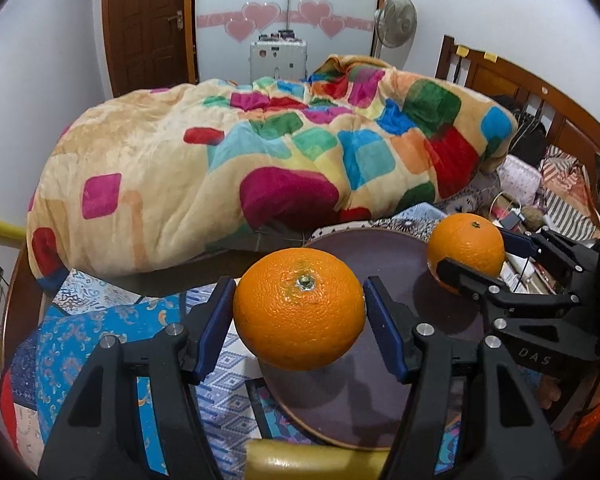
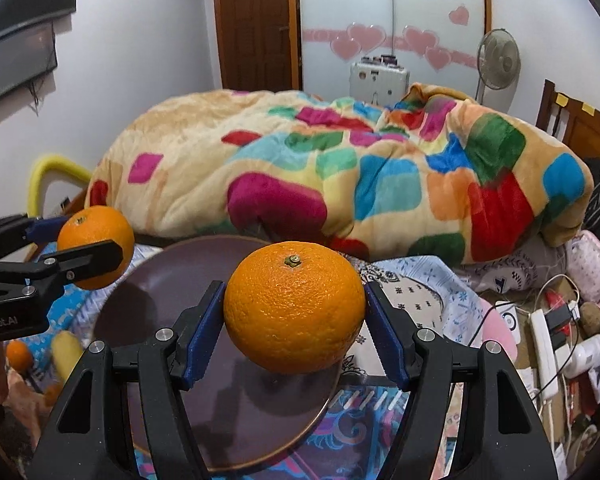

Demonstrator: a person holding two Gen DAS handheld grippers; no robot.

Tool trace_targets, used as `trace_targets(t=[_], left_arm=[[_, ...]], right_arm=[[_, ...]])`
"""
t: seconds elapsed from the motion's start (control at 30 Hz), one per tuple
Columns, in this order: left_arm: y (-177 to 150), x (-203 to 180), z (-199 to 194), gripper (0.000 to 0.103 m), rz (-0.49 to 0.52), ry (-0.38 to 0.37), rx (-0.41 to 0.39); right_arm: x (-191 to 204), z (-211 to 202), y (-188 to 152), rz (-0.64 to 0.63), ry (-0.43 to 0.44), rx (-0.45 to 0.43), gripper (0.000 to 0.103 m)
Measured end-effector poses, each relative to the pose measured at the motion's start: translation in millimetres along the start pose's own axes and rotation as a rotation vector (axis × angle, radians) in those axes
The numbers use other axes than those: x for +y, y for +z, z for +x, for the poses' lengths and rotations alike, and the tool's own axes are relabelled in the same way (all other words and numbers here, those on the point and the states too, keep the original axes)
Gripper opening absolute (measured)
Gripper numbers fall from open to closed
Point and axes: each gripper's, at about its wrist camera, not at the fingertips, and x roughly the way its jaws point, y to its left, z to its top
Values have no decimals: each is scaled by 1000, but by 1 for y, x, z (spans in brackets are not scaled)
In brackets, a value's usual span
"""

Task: Organize fruits
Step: 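Lower the right tool's orange onto the plate while the left tool releases its orange there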

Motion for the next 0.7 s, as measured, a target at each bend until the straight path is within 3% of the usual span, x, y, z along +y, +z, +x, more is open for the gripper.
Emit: trace_targets(t=[0.3,0.53,0.7], left_arm=[[7,1,33,65,-33,-27,96],[4,-7,43,65,16,13,108],[3,-3,48,66,-1,-4,131]], right_arm=[[4,18,-1,-32,11,64,65],[8,24,-2,-50,5,66,66],[10,24,-3,-59,6,56,68]])
